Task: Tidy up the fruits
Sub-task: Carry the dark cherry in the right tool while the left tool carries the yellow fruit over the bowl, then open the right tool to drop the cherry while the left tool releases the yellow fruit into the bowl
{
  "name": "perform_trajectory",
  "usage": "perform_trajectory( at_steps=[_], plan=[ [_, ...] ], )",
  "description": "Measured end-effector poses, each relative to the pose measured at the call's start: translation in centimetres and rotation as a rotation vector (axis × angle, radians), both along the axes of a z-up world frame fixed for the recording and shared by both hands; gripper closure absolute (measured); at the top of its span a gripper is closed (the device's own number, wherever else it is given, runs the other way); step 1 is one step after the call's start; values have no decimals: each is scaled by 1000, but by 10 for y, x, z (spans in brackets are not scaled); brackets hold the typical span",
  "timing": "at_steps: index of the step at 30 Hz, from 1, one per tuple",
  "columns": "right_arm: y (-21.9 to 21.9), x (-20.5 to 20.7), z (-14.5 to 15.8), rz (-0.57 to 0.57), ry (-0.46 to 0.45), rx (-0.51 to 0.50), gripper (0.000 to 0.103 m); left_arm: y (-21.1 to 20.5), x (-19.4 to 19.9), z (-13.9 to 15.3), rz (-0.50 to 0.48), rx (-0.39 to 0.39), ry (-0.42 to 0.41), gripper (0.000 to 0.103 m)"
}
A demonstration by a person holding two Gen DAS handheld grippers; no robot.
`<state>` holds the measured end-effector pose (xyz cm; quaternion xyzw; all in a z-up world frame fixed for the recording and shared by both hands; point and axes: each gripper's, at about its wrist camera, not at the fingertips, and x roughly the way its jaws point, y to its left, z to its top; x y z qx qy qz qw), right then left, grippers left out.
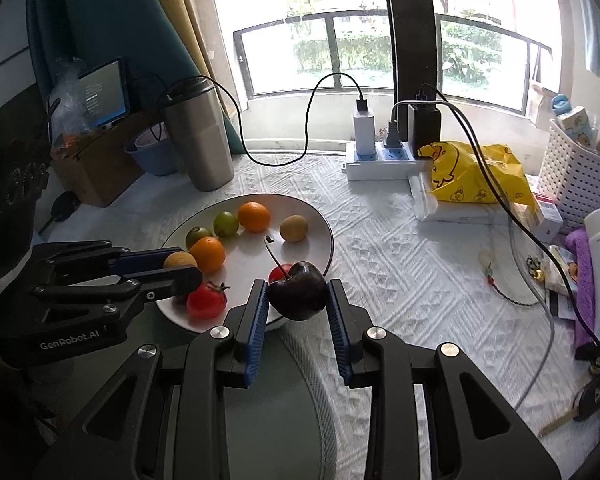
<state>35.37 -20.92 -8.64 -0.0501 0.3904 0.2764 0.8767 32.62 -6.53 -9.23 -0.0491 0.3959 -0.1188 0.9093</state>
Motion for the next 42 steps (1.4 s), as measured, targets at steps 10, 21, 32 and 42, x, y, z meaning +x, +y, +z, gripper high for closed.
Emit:
perform_trajectory(
  at_steps=[10, 21, 32, 42],
  plan=[
    [10, 30, -10, 17, 19, 11, 71, 6, 33, -13, 11, -4, 19, 78],
    [25, 55, -29, 48, 52, 34, 71, 12, 55, -21, 18, -5, 38, 77],
    [34, 64, -43, 63, 78, 22, 71, 13, 62, -23, 16, -10, 42, 77],
    [37, 63, -43, 58, 68, -3, 71, 15, 57, -20, 22, -13, 42, 77]
  ],
)
